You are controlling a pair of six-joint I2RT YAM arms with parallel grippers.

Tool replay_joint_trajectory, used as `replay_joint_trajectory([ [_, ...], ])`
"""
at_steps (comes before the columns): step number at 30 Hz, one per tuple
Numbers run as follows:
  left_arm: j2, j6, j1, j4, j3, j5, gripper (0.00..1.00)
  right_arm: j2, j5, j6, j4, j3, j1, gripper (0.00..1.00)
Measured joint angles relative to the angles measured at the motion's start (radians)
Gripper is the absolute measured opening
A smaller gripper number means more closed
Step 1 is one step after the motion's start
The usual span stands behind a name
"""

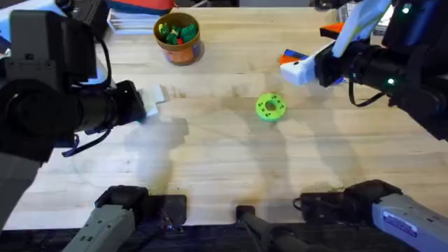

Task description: Pick up the gripper from the table and insert it into the empty holder that is missing its gripper. Then pick up a screw, insert it into the mounting hole, and use the screwdriver to tighten it. Finally, clean up the table by picking up the vegetable and placing it into the bucket.

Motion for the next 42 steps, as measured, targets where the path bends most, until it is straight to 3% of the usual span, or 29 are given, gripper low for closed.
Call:
replay_joint_trajectory([
  [8,0.137,-0.053,0.000,0.125,0.000,-0.123,0.985,0.000,0.000,0.000,0.000,0.000,0.000,0.994],
  [13,0.291,-0.059,0.001,0.204,0.000,-0.146,0.985,0.000,0.000,0.000,0.000,0.000,0.000,0.994],
  [19,0.434,-0.043,0.056,0.244,0.000,-0.139,0.987,0.000,0.000,0.000,0.000,0.000,0.000,0.994],
  [28,0.538,0.024,0.157,0.299,0.000,-0.026,0.959,0.000,0.000,0.000,0.000,0.000,0.000,0.994],
  [32,0.584,0.039,0.165,0.301,0.000,-0.006,0.895,0.000,0.000,0.000,0.000,0.000,0.000,0.994],
  [42,0.590,0.052,0.165,0.311,0.000,0.010,0.450,0.000,0.000,0.000,0.000,0.000,0.000,0.994],
])
